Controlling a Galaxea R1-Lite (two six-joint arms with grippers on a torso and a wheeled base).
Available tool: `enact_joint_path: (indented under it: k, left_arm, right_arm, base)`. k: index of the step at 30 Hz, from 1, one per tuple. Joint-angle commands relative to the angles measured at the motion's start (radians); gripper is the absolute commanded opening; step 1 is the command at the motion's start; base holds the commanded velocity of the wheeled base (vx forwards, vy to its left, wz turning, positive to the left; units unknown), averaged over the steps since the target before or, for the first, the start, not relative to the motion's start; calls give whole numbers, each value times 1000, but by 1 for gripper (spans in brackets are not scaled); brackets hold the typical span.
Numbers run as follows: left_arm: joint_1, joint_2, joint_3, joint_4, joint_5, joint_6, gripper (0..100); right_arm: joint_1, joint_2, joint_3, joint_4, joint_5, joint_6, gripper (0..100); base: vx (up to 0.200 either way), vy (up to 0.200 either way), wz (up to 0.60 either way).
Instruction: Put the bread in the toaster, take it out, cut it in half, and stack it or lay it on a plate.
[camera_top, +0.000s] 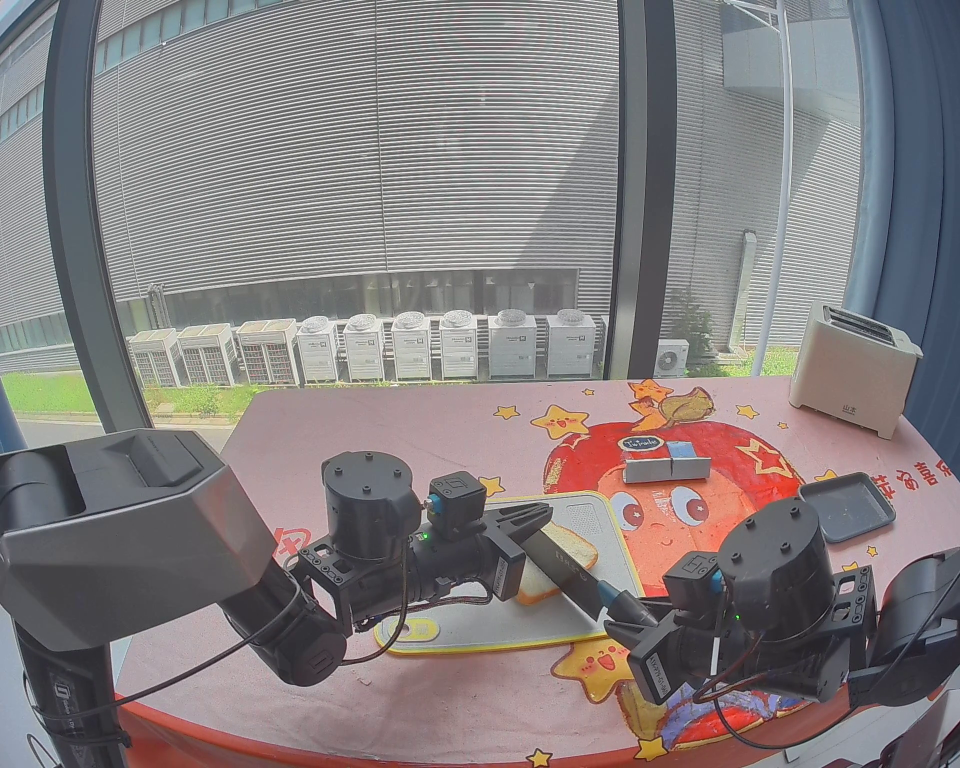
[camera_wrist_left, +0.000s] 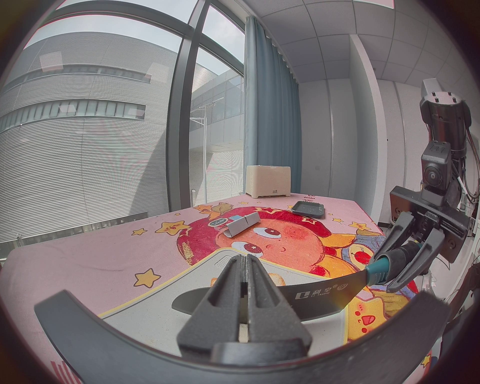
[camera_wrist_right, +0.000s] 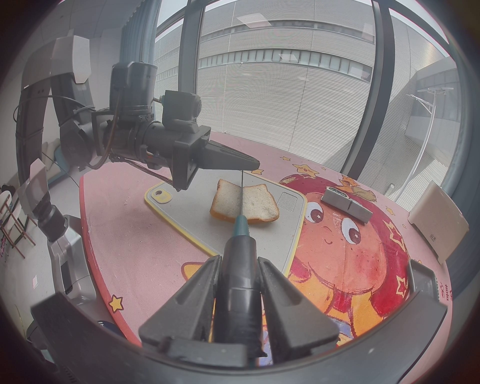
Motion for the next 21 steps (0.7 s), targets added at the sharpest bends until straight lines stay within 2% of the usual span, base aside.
enact_joint_path:
  k: [1,21]
  left_arm:
    - [0,30,1,3,1,0,0]
    - [3,29,-14,-13,1,-1,0]
  right_arm:
    - [1,1,-2,-1,0,0,0]
    - [0,10,5,12,0,11,0]
  base:
    - [0,0,0]
    - [0,0,0]
